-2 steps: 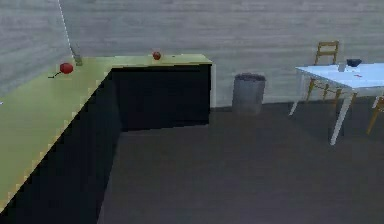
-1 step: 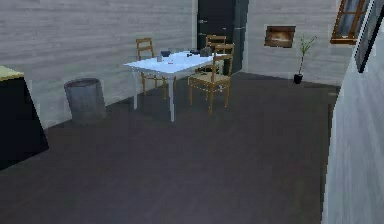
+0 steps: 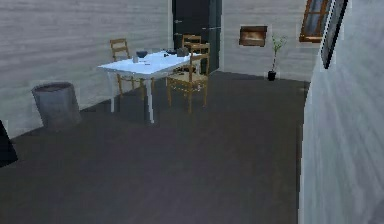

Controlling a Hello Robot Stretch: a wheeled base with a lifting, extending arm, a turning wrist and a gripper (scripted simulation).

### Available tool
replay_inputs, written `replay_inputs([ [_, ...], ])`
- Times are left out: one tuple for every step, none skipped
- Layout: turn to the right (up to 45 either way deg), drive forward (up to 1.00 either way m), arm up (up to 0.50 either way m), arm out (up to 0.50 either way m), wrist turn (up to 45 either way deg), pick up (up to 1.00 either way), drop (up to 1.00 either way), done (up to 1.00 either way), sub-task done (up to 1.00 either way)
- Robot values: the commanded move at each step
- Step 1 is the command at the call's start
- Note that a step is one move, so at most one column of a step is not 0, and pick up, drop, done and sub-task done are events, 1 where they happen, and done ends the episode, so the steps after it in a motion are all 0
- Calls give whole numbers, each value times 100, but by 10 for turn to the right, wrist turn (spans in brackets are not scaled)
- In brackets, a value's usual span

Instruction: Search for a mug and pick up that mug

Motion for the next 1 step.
replay_inputs([
  [0, 15, 0, 0, 0, 0, 0, 0, 0],
])
